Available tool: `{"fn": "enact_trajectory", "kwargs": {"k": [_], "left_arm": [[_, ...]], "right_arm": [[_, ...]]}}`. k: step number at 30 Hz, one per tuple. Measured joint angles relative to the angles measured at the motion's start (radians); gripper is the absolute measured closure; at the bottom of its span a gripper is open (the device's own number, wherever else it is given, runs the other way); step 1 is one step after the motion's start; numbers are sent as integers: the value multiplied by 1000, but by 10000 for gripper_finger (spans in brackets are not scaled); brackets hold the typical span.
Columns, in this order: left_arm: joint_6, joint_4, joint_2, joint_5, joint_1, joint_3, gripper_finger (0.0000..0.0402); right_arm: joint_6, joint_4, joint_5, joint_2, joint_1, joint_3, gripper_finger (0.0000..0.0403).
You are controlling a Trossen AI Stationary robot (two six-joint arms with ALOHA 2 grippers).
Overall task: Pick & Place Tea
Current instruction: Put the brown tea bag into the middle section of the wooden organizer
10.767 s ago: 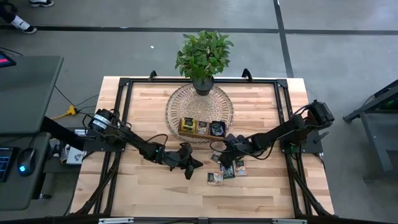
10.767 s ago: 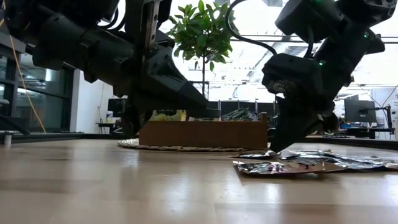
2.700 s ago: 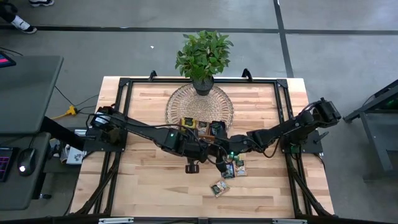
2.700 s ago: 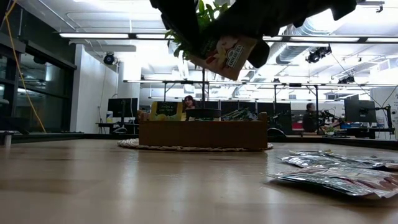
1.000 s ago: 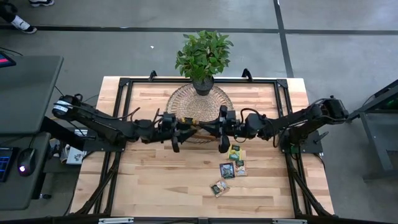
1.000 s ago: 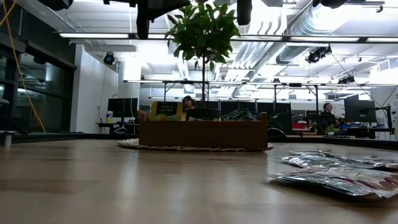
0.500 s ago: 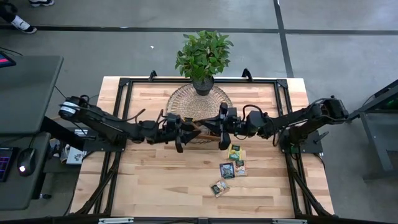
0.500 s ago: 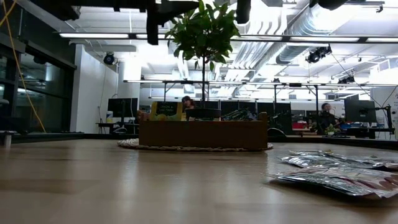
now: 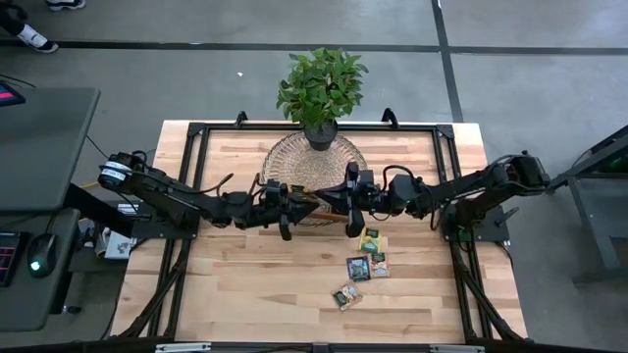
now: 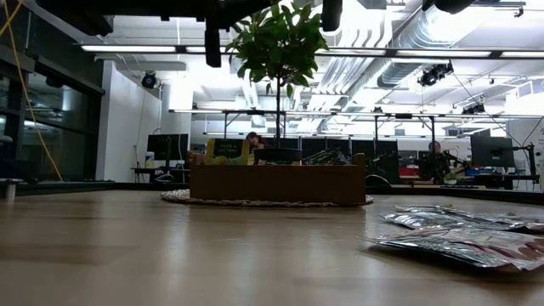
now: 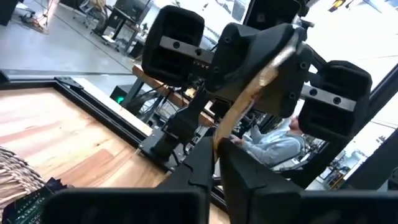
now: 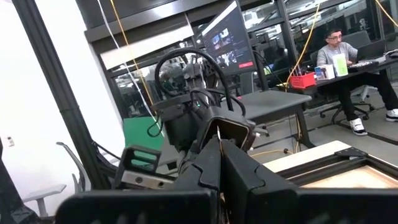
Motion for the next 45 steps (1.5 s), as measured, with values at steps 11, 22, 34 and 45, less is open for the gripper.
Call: {"fn": "enact_trajectory", "kwargs": {"k": [11,22,34,45], "left_arm": [[5,5,0,3,0,0,398],[7,-13,0,27,0,0,401],[2,-62,0,80,0,0,401],[-31,-134,0,127,0,0,401]], "right_arm": [[1,1,-23,0,1,0,403],[22,-1,-58,0,0,0,371],[75,-17,-201,-15,-61,0,244],[80,-822,-490,-163,-185,244,227]]}}
